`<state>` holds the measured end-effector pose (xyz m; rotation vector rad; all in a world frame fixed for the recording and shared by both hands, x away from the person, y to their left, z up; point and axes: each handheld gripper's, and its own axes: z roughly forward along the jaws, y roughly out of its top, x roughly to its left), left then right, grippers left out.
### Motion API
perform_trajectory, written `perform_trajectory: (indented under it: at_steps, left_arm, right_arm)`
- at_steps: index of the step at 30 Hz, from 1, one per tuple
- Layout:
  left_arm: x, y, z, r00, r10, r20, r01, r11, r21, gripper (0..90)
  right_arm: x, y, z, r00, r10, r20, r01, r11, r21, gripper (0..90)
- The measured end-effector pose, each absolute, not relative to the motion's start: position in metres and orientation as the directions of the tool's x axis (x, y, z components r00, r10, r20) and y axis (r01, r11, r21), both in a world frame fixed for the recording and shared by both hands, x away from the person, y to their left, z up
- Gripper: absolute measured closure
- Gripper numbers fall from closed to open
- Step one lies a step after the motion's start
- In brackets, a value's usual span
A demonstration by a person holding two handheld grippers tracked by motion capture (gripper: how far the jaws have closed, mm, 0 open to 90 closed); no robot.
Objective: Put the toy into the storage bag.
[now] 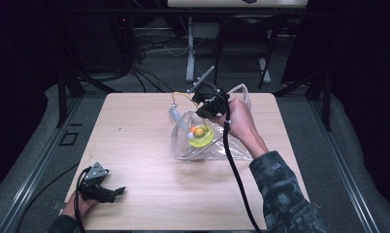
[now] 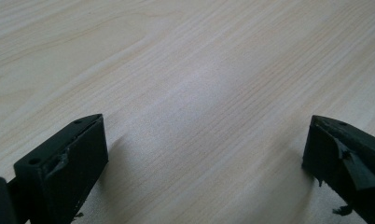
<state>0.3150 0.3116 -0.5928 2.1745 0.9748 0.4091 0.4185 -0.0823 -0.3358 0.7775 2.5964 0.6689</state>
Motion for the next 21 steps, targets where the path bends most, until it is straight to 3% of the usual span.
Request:
perform_trajectory:
  at_steps: [21]
  left_arm:
    - [0.315,0.311,-0.593,0.665,0.747,-0.004,0.524,-0.462,0.715,0.0]
  right_arm:
    - [0.434,-0.083,-0.381,-0.763,0.598,-0.245,0.465,0.772,0.433,88.1]
